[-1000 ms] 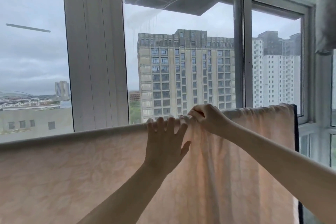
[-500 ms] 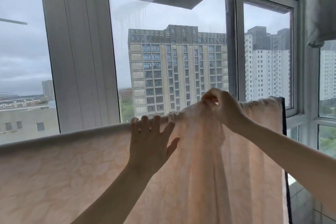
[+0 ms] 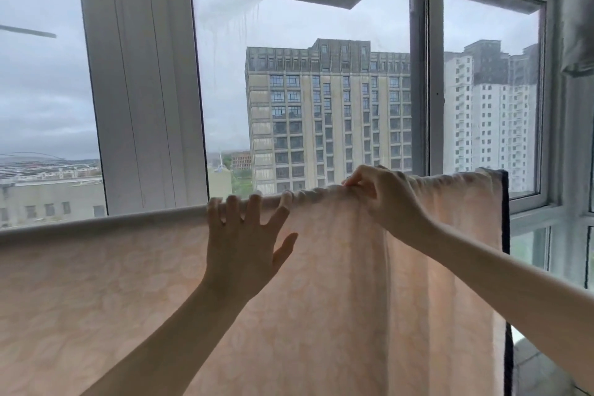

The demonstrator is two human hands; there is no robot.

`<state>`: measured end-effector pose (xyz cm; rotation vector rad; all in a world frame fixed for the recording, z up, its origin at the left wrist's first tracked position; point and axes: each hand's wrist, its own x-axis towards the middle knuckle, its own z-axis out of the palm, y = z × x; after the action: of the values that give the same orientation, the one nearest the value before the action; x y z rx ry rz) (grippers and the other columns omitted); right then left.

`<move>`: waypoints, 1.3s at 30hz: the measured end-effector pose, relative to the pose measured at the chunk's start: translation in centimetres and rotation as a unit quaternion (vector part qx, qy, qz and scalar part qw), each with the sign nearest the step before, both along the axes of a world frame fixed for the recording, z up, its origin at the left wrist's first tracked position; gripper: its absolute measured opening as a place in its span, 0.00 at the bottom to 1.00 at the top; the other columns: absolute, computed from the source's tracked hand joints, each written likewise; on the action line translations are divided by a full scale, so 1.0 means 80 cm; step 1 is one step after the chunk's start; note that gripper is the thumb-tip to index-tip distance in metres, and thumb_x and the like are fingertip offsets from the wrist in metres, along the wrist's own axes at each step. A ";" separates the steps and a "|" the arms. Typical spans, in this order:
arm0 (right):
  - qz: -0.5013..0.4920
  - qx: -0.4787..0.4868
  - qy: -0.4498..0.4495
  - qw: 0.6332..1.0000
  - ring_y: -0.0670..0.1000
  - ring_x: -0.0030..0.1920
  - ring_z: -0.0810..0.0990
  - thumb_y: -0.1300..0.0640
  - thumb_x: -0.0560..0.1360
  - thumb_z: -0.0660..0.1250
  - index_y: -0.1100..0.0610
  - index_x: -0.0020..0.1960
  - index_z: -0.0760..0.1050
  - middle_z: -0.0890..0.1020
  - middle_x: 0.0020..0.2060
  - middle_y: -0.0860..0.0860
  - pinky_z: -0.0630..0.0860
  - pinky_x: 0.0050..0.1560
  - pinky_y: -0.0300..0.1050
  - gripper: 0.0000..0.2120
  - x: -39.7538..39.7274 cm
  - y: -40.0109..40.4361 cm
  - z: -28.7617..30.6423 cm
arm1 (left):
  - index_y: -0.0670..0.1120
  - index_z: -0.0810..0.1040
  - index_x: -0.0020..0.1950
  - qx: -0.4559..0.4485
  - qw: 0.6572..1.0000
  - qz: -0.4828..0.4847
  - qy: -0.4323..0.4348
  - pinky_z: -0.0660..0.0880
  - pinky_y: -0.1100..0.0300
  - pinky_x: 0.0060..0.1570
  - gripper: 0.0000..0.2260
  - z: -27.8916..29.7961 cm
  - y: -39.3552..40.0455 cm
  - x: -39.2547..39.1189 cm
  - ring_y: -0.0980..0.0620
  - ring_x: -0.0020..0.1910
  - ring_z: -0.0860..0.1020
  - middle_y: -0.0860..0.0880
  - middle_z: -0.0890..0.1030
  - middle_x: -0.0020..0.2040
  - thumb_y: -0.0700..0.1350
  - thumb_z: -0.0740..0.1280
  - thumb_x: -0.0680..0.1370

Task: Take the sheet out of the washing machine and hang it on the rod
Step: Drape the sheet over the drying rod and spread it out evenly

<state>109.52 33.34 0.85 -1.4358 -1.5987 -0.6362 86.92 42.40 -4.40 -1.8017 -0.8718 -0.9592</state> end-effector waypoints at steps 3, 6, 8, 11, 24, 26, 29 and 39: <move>0.036 0.022 0.010 0.999 0.43 0.44 0.81 0.62 0.76 0.67 0.55 0.49 0.79 0.83 0.44 0.47 0.75 0.47 0.29 0.05 0.012 -0.008 -0.003 | 0.51 0.68 0.71 -0.018 1.000 0.011 -0.006 0.66 0.37 0.58 0.27 0.000 -0.008 0.000 0.36 0.52 0.73 0.39 0.75 0.57 0.64 0.54 0.77; 0.065 0.040 -0.030 0.997 0.44 0.46 0.82 0.57 0.77 0.65 0.55 0.48 0.77 0.83 0.47 0.47 0.80 0.50 0.44 0.03 0.027 -0.013 -0.017 | 0.51 0.69 0.69 -0.048 0.998 0.014 -0.043 0.63 0.34 0.62 0.27 0.003 -0.023 0.015 0.37 0.54 0.74 0.40 0.75 0.57 0.66 0.56 0.76; 0.067 0.042 -0.061 0.995 0.46 0.48 0.82 0.54 0.78 0.63 0.54 0.47 0.76 0.83 0.49 0.47 0.80 0.50 0.50 0.05 0.038 -0.015 -0.020 | 0.50 0.70 0.68 -0.048 0.998 0.014 -0.047 0.62 0.33 0.63 0.27 0.003 -0.031 0.032 0.36 0.54 0.74 0.41 0.76 0.57 0.65 0.56 0.76; 0.074 0.042 -0.076 0.993 0.47 0.50 0.82 0.55 0.77 0.63 0.55 0.47 0.76 0.83 0.50 0.46 0.79 0.50 0.53 0.04 0.049 -0.019 -0.016 | 0.48 0.71 0.68 -0.035 0.999 -0.007 -0.024 0.64 0.34 0.62 0.26 0.004 -0.039 0.065 0.37 0.53 0.74 0.41 0.75 0.58 0.63 0.56 0.77; 0.057 -0.124 0.000 0.991 0.44 0.48 0.80 0.56 0.77 0.67 0.58 0.54 0.80 0.82 0.49 0.47 0.75 0.52 0.36 0.09 0.072 -0.010 0.041 | 0.50 0.67 0.68 -0.039 0.999 -0.003 0.002 0.67 0.36 0.57 0.25 0.008 -0.043 0.115 0.36 0.53 0.74 0.42 0.75 0.61 0.62 0.57 0.76; 0.070 -0.145 -0.001 0.987 0.48 0.45 0.82 0.57 0.76 0.68 0.59 0.51 0.83 0.85 0.45 0.51 0.78 0.53 0.43 0.08 0.069 -0.002 0.045 | 0.50 0.68 0.68 -0.035 0.999 -0.001 0.010 0.67 0.37 0.56 0.25 0.009 -0.043 0.112 0.37 0.53 0.74 0.42 0.75 0.60 0.62 0.56 0.77; 0.040 -0.095 0.038 0.994 0.48 0.40 0.80 0.59 0.76 0.67 0.62 0.46 0.83 0.84 0.40 0.53 0.77 0.47 0.41 0.08 0.069 0.004 0.051 | 0.50 0.68 0.69 -0.032 0.999 0.002 0.016 0.67 0.38 0.55 0.25 0.009 -0.044 0.105 0.38 0.52 0.74 0.43 0.75 0.60 0.62 0.56 0.77; 0.067 -0.086 0.077 0.991 0.45 0.41 0.79 0.62 0.77 0.66 0.59 0.49 0.80 0.81 0.39 0.48 0.77 0.48 0.38 0.04 0.136 -0.020 0.024 | 0.48 0.73 0.64 -0.071 0.997 0.032 -0.021 0.67 0.37 0.57 0.25 0.014 -0.061 0.134 0.38 0.52 0.75 0.43 0.77 0.56 0.64 0.56 0.77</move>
<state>120.38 31.76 2.73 -1.4497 -1.6414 -0.3077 97.61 37.52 -3.25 -1.8667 -1.0413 -0.9170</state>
